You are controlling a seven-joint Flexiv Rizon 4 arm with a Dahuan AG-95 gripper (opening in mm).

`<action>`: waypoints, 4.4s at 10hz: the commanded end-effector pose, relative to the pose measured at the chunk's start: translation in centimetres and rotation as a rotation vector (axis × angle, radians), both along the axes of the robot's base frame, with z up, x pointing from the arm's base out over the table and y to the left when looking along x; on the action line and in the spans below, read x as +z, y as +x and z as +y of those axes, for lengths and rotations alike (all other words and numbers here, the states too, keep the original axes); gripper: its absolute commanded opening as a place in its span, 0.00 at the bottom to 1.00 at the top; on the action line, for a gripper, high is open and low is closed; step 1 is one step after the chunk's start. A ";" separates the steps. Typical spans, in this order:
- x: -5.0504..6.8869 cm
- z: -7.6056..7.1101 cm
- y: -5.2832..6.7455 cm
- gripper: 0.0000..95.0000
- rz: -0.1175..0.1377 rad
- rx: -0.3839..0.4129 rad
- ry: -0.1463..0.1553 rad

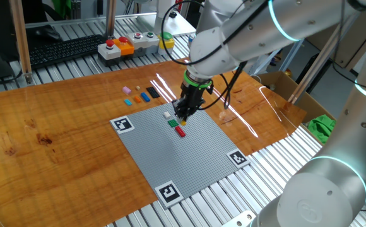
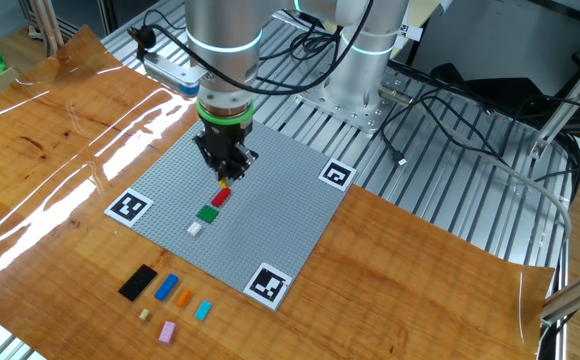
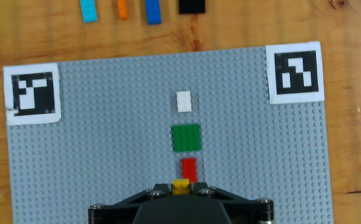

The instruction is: Stack small Lego blocks randomly, one at a time

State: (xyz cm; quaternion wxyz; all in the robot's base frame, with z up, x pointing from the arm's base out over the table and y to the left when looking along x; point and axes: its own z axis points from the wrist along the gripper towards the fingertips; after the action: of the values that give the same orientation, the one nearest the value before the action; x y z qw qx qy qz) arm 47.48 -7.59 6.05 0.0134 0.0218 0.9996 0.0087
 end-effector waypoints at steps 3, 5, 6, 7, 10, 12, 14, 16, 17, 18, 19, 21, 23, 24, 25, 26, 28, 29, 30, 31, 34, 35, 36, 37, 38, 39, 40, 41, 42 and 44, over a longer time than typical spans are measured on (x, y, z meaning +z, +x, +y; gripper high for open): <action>-0.7 -1.1 -1.4 0.00 -0.006 0.004 0.004; -1.1 -1.2 -2.4 0.00 -0.011 -0.005 0.007; -1.3 -1.1 -2.8 0.00 -0.013 -0.012 0.010; -1.4 -1.1 -3.1 0.00 -0.013 -0.014 0.012; -1.7 -1.0 -4.1 0.00 -0.020 -0.023 0.020; -1.9 -1.0 -4.6 0.00 -0.025 -0.027 0.030; -2.2 -1.0 -5.0 0.00 -0.029 -0.031 0.033; -2.8 -1.1 -5.1 0.00 -0.040 -0.031 0.034; -3.1 -1.1 -5.1 0.00 -0.044 -0.031 0.035; -3.3 -1.1 -5.1 0.00 -0.047 -0.033 0.036; -3.5 -1.2 -5.2 0.00 -0.046 -0.040 0.040; -3.9 -1.2 -5.2 0.00 -0.048 -0.044 0.047; -4.2 -1.3 -5.3 0.00 -0.052 -0.051 0.052; -4.3 -1.3 -5.3 0.00 -0.056 -0.056 0.053; -4.4 -1.3 -5.3 0.00 -0.058 -0.060 0.052; -4.5 -1.3 -5.3 0.00 -0.058 -0.060 0.054; -4.7 -1.3 -5.4 0.00 -0.057 -0.055 0.061; -4.8 -1.3 -5.4 0.00 -0.058 -0.054 0.063; -4.9 -1.2 -5.4 0.00 -0.058 -0.055 0.064; -4.9 -1.2 -5.4 0.00 -0.058 -0.056 0.065; -4.9 -0.6 -5.3 0.00 -0.059 -0.064 0.064; -4.9 -0.6 -5.2 0.00 -0.059 -0.063 0.063; -5.0 -0.6 -5.1 0.00 -0.060 -0.063 0.063; -5.0 -0.6 -5.0 0.00 -0.060 -0.063 0.063; -5.1 -0.6 -4.9 0.00 -0.061 -0.063 0.063; -5.1 -0.7 -4.7 0.00 -0.062 -0.062 0.063; -5.2 -0.7 -4.7 0.00 -0.063 -0.063 0.063; -5.3 -0.7 -4.7 0.00 -0.064 -0.064 0.064; -5.3 -0.8 -4.7 0.00 -0.064 -0.067 0.065; -5.3 -0.8 -4.8 0.00 -0.068 -0.081 0.067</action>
State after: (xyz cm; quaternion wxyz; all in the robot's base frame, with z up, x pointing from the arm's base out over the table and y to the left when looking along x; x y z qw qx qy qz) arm 42.65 -8.44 0.78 0.0446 0.0616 0.9962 0.0417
